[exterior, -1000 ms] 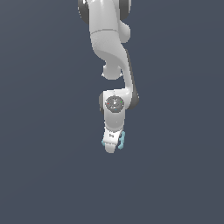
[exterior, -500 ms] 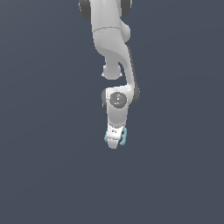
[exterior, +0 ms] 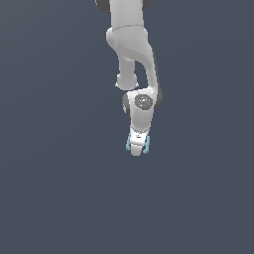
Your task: Pick up the object and move it to a goal position.
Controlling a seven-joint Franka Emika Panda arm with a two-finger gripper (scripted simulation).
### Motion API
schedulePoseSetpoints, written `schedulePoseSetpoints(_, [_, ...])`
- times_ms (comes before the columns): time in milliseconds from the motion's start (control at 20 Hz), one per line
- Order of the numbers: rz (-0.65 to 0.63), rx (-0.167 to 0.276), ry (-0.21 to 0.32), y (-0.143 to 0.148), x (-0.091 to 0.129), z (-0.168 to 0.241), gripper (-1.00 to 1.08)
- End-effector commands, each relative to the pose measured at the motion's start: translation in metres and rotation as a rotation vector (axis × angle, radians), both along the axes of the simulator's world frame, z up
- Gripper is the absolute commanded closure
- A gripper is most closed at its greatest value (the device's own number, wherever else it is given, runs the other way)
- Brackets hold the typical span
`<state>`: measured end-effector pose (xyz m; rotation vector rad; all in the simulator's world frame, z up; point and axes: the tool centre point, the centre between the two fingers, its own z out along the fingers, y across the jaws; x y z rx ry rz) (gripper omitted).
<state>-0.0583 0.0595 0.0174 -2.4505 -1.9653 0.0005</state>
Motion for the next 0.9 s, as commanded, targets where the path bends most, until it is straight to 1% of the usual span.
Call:
schedulePoseSetpoints(0, [0.000, 0.000, 0.000, 0.012, -0.018, 0.000, 1.08])
schedulePoseSetpoints(250, [0.000, 0.001, 0.000, 0.031, -0.048, 0.000, 1.08])
schedulePoseSetpoints(450, [0.000, 0.001, 0.000, 0.043, -0.066, 0.000, 1.08])
schedulePoseSetpoints(650, [0.001, 0.000, 0.000, 0.051, -0.077, 0.000, 1.08])
schedulePoseSetpoints(850, [0.001, 0.000, 0.000, 0.054, -0.080, 0.000, 1.08])
